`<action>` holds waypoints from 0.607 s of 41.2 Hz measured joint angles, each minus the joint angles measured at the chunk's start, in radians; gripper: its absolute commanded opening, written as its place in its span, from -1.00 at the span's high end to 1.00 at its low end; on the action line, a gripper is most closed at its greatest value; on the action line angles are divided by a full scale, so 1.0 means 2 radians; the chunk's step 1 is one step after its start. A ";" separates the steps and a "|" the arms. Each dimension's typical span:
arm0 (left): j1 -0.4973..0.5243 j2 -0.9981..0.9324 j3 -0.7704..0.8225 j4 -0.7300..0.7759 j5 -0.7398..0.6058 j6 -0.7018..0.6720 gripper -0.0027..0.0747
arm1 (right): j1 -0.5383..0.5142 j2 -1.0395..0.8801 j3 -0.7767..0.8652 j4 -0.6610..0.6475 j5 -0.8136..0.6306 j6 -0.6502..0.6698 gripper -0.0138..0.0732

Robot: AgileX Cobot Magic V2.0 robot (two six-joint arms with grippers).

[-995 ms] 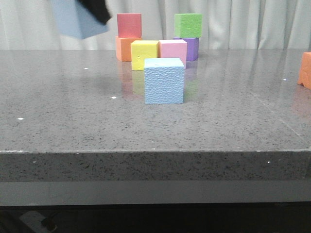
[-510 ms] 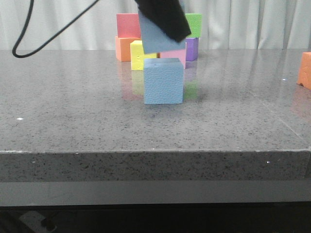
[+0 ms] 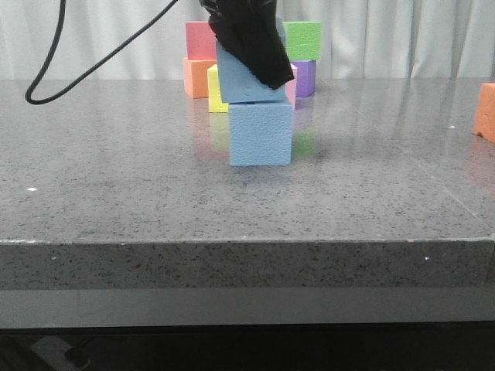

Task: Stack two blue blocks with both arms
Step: 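Move the cube over the placed blue cube and lower it on top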

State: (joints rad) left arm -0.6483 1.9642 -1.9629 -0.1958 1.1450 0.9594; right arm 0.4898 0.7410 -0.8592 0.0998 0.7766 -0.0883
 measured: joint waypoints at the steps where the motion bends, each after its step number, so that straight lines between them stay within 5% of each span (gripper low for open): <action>1: 0.000 0.000 0.000 0.000 0.000 0.000 -0.22 | 0.000 0.000 0.000 0.000 0.000 0.000 -0.70; 25: 0.000 0.000 0.000 -0.024 -0.002 0.007 -0.59 | 0.000 0.000 0.000 0.000 0.000 0.000 -0.70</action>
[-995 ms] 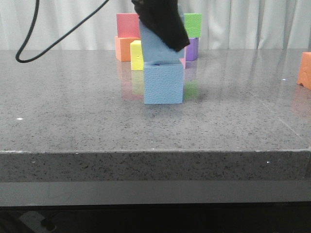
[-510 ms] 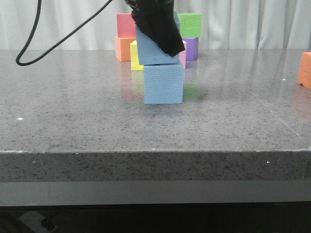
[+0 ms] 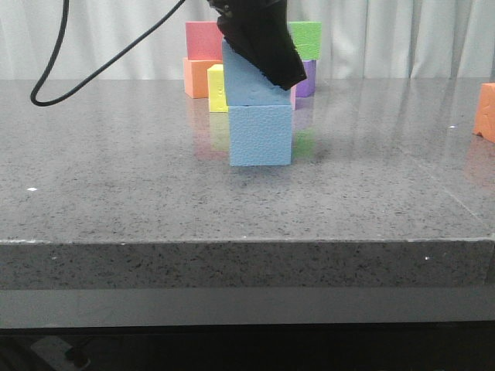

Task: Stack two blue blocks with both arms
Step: 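Move the cube over the placed blue cube and lower it on top, then open the left gripper and raise it off the stack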

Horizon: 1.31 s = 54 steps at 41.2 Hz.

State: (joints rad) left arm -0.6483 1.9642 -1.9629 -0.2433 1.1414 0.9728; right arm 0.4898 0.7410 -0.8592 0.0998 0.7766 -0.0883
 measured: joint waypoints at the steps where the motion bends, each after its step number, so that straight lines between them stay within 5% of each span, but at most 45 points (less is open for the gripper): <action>1: 0.000 0.000 -0.001 0.000 0.000 0.000 -0.62 | 0.000 0.000 0.000 0.000 0.000 0.000 -0.70; 9: 0.000 0.000 -0.030 0.019 0.012 -0.060 -0.64 | 0.000 0.000 0.000 0.000 0.000 0.000 -0.70; 29: 0.002 -0.031 -0.130 0.087 0.059 -0.400 -0.64 | 0.000 0.000 0.000 0.000 0.000 0.000 -0.70; 38: 0.002 -0.111 -0.043 0.088 0.059 -0.429 -0.64 | 0.000 0.000 0.000 0.000 0.000 0.000 -0.70; 54: 0.002 -0.321 0.238 0.109 0.019 -0.459 -0.64 | 0.000 0.000 0.000 0.000 0.000 0.000 -0.70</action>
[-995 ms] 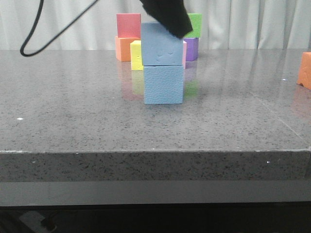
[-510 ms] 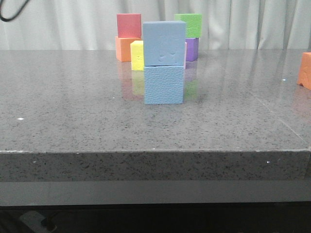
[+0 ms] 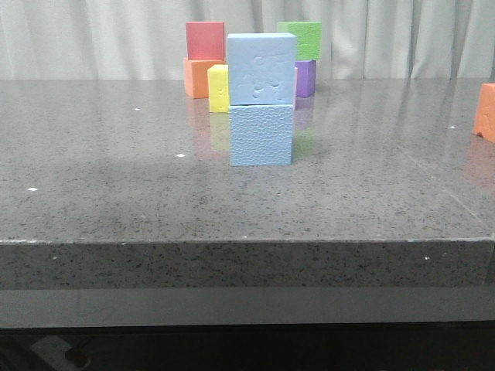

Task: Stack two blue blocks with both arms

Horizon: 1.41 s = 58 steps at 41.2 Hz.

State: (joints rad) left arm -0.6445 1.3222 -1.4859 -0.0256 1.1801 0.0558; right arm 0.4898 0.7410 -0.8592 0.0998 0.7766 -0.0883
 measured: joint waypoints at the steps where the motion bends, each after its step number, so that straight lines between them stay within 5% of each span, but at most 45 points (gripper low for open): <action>1: 0.000 -0.012 0.015 0.004 -0.003 -0.005 -0.64 | 0.000 0.000 0.000 0.000 0.000 0.000 -0.70; 27: 0.000 -0.363 0.347 0.036 -0.148 -0.116 -0.64 | 0.000 0.000 0.000 0.000 0.000 0.000 -0.70; 58: 0.000 -0.400 0.380 0.036 -0.203 -0.079 -0.64 | 0.000 0.000 0.000 -0.006 -0.003 0.000 -0.70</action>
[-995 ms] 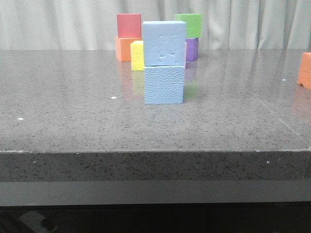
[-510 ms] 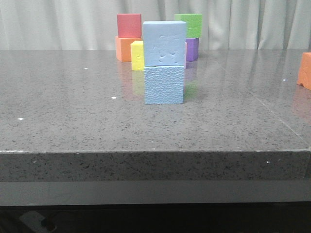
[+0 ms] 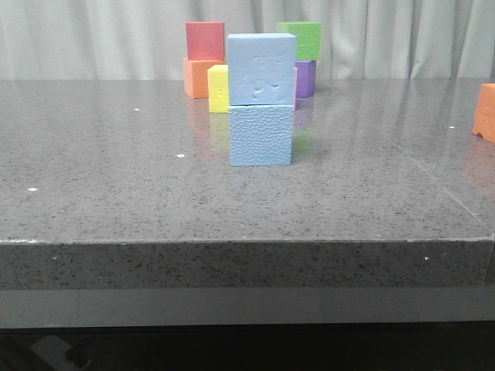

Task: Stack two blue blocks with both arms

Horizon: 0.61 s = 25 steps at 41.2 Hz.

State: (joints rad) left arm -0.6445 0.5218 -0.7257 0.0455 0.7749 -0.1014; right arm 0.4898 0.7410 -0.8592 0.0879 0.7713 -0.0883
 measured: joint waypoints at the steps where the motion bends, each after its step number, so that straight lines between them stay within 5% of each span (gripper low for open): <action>1: 0.000 0.000 0.000 0.000 -0.003 0.000 -0.64 | 0.000 0.000 0.000 0.000 0.000 0.000 -0.70; 9: 0.000 0.000 0.000 0.000 -0.013 0.000 -0.63 | 0.000 0.000 0.000 -0.001 0.000 0.000 -0.70; 14: 0.000 0.000 0.000 0.001 -0.015 0.000 -0.39 | 0.000 0.000 0.000 -0.001 0.000 0.000 -0.66; 19: 0.000 0.000 0.000 0.001 -0.015 0.000 0.05 | 0.000 0.000 0.000 -0.001 0.000 0.000 -0.35; 25: 0.000 0.000 0.000 0.001 -0.015 0.000 0.57 | 0.000 0.000 0.000 -0.001 0.000 0.000 0.28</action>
State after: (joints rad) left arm -0.6445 0.5218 -0.7257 0.0476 0.7448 -0.1009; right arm 0.4898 0.7410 -0.8592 0.0863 0.7713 -0.0883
